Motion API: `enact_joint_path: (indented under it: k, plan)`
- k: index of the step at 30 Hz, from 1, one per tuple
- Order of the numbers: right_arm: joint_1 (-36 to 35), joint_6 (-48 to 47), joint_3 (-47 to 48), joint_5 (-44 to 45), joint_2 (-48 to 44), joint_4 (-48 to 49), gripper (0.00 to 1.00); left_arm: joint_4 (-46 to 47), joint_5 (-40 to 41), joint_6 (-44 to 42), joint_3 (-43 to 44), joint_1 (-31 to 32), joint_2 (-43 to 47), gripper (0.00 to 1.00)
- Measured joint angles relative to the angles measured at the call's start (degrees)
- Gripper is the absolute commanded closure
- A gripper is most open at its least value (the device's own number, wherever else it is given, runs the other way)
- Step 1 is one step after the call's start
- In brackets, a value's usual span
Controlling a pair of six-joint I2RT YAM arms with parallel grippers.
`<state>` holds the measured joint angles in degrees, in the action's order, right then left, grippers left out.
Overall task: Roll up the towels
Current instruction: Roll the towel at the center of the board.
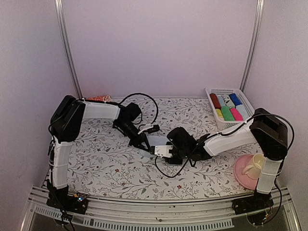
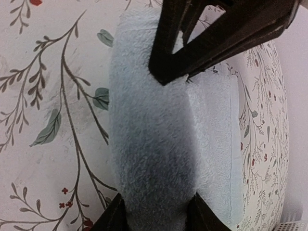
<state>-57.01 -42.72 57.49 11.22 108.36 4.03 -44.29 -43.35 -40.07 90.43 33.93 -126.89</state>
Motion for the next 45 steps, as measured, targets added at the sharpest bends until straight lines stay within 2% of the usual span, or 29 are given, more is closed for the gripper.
enact_joint_path:
  k: [3,9,14,21,29,39,45]
  plan:
    - [0.1,0.7,1.8,0.5,1.4,-1.3,0.75,-0.4,0.0,-0.5,0.3,-0.2,-0.2,0.87]
    - [0.7,2.9,5.0,-0.6,2.6,-4.8,0.84,-1.1,-0.8,-1.2,0.3,-0.9,0.0,0.56]
    - [1.4,4.8,6.2,-3.9,2.6,-6.9,0.84,1.2,0.5,-0.9,-2.4,-1.6,3.6,0.43]
    - [2.5,7.2,7.3,-8.2,2.6,-9.6,0.85,10.1,5.0,-0.3,-13.9,-3.9,16.7,0.29]
    - [3.6,10.1,9.8,-14.7,2.5,-14.7,0.84,26.1,7.8,-0.7,-30.9,-4.5,32.5,0.27]
    - [4.5,13.9,15.2,-26.7,3.5,-24.7,0.83,42.6,10.4,-7.2,-48.7,-3.9,41.6,0.28]
    - [5.8,16.3,21.2,-31.8,7.5,-30.1,0.83,51.9,14.5,-12.4,-57.1,0.3,45.8,0.28]
